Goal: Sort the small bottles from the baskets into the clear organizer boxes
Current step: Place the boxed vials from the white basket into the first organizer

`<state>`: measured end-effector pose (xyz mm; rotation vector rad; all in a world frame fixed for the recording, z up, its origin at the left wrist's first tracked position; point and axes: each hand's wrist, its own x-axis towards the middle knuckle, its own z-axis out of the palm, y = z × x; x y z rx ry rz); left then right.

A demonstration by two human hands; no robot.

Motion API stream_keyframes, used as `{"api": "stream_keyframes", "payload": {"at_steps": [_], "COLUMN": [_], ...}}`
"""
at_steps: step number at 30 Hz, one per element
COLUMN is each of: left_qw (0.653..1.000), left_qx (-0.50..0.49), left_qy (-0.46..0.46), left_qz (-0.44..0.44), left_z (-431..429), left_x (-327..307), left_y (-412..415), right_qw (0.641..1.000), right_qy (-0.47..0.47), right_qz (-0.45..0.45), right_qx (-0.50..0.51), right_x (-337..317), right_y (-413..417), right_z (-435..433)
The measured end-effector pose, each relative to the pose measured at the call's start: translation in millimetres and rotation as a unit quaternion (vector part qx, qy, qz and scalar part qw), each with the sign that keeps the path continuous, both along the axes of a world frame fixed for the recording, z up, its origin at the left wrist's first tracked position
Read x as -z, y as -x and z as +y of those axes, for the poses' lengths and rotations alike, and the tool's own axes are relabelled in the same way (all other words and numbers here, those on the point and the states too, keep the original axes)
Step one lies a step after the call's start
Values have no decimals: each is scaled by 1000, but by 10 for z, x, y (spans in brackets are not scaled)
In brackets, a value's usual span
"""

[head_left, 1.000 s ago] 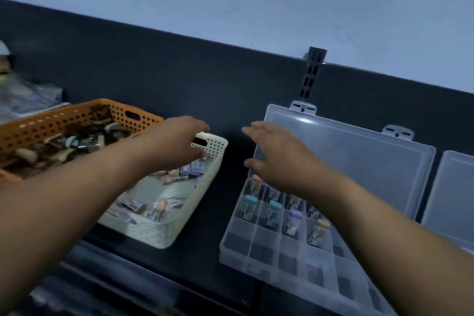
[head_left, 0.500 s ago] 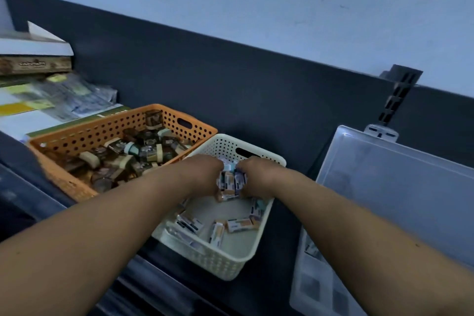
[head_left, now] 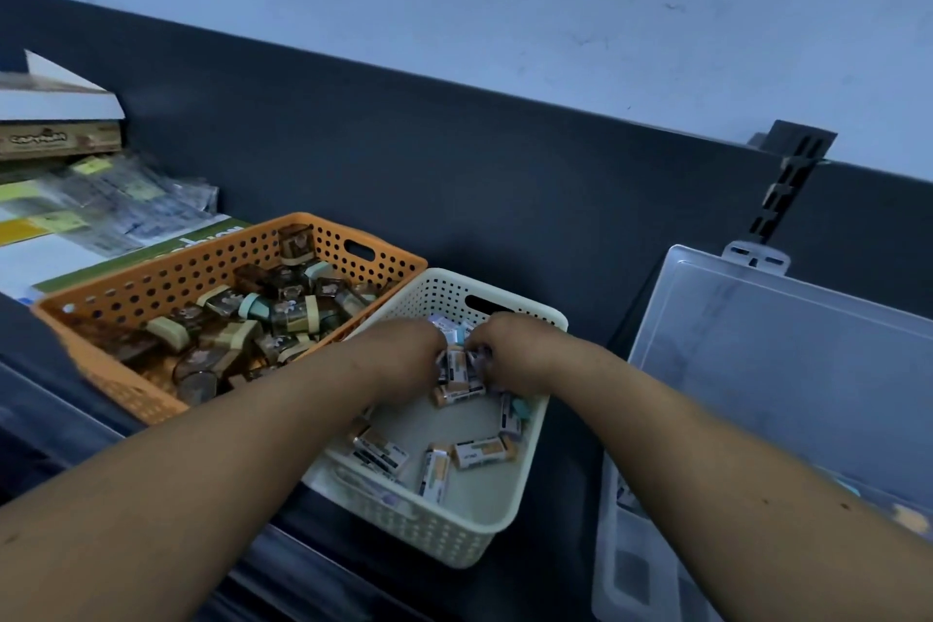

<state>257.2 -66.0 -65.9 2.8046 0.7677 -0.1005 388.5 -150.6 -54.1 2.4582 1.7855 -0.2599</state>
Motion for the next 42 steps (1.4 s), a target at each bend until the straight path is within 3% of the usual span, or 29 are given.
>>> {"api": "stream_keyframes", "payload": {"at_steps": [5, 8, 10, 12, 14, 18, 23, 25, 29, 32, 39, 42], "left_qw": [998, 976, 931, 855, 801, 761, 733, 752, 803, 818, 837, 850], "left_qx": [-12, -62, -118, -164, -178, -166, -82, -41, 3, 7, 8, 18], "left_qy": [-17, 91, 216, 365, 450, 512, 595, 591, 534, 513, 481, 461], "left_qz": [-63, -189, -271, -330, -353, -363, -320, -291, -267, -258, -263, -255], "left_z": [-90, -197, -291, -437, -619, -1010, -1514, -1682, -1991, -2198, -2513, -2609], "left_x": [-111, -253, -392, -535, -667, -805, -882, -870, -828, -792, -739, -720], "left_y": [92, 146, 145, 124, 98, -102, -417, -543, -783, -946, -1187, -1240], "right_qw": [991, 971, 923, 845, 773, 679, 622, 623, 658, 688, 714, 754], "right_qy": [-88, -175, -245, -278, -284, -309, -336, -340, -357, -350, -365, -340], "right_qz": [90, 145, 270, 423, 533, 630, 672, 668, 625, 592, 526, 480], "right_qx": [38, 70, 124, 174, 196, 216, 218, 222, 223, 233, 282, 292], "right_x": [-103, -231, -333, -452, -572, -738, -803, -795, -749, -710, -610, -571], "right_y": [3, -11, -32, -44, -56, -164, -324, -380, -492, -608, -947, -1031], "right_z": [-131, -328, -502, -727, -971, -1498, -2095, -2320, -2748, -3036, -3620, -3804]}}
